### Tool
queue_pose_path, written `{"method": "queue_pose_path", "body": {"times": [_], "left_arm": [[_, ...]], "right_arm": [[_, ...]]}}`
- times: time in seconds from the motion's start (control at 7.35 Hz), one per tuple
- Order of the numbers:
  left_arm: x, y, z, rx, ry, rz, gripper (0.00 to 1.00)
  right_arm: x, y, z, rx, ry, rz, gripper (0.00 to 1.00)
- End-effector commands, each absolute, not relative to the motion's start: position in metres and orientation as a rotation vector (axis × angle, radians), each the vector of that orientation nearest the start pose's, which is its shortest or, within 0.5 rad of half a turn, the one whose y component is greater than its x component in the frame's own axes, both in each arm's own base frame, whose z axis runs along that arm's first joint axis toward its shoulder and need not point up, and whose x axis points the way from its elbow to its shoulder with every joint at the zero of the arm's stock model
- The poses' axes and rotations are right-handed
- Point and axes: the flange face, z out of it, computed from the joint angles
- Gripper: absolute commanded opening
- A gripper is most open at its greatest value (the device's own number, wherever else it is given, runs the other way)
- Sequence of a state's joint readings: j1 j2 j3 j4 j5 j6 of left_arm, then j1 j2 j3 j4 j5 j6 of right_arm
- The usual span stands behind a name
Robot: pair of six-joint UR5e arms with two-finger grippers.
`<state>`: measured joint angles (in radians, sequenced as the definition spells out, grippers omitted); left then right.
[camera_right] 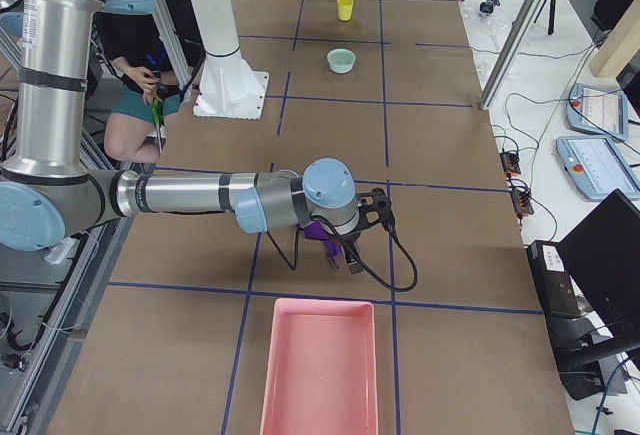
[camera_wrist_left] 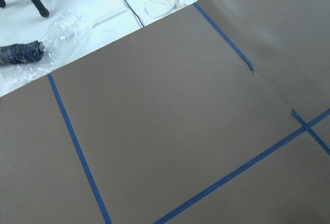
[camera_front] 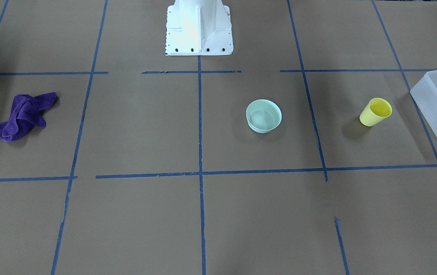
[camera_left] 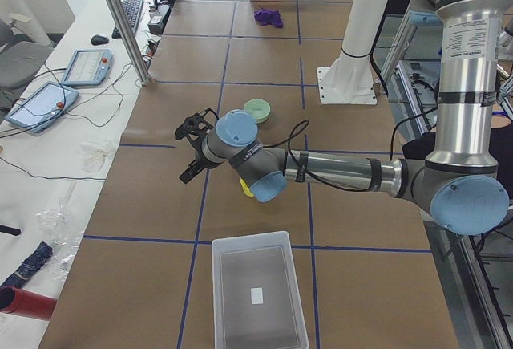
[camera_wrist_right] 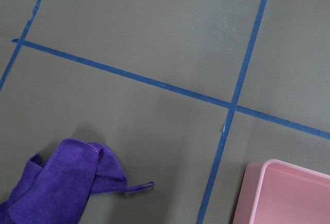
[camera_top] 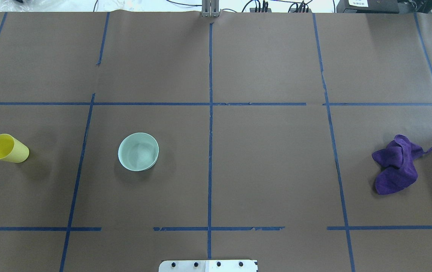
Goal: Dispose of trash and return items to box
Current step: 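Move the left gripper toward the yellow cup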
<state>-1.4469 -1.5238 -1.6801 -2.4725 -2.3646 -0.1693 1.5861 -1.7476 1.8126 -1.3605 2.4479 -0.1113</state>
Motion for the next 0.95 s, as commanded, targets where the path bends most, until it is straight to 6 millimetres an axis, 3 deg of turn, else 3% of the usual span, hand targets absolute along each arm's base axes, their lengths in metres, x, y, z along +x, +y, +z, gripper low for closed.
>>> {"method": "queue_pose_path", "body": {"times": [0.0,0.14,0.41,0.54,0.68,0.82], "left_arm": [[0.080,-0.463,0.528,0.730,0.975,0.416,1.00],[0.104,-0.443,0.541,0.617,1.025,0.347,1.00],[0.107,-0.407,0.583,0.602,0.848,0.248,0.96],[0.108,-0.397,0.595,0.562,0.836,0.210,0.80],[0.117,-0.395,0.596,0.542,0.846,0.206,0.71],[0.127,-0.392,0.597,0.521,0.857,0.214,0.70]], "right_arm": [[0.063,-0.426,0.591,0.344,-0.853,-0.224,1.00],[0.063,-0.425,0.592,0.343,-0.852,-0.224,1.00],[0.063,-0.418,0.597,0.332,-0.856,-0.218,1.00],[0.063,-0.417,0.599,0.329,-0.855,-0.216,1.00],[0.063,-0.416,0.600,0.327,-0.855,-0.216,1.00],[0.063,-0.415,0.601,0.326,-0.855,-0.216,1.00]]}}
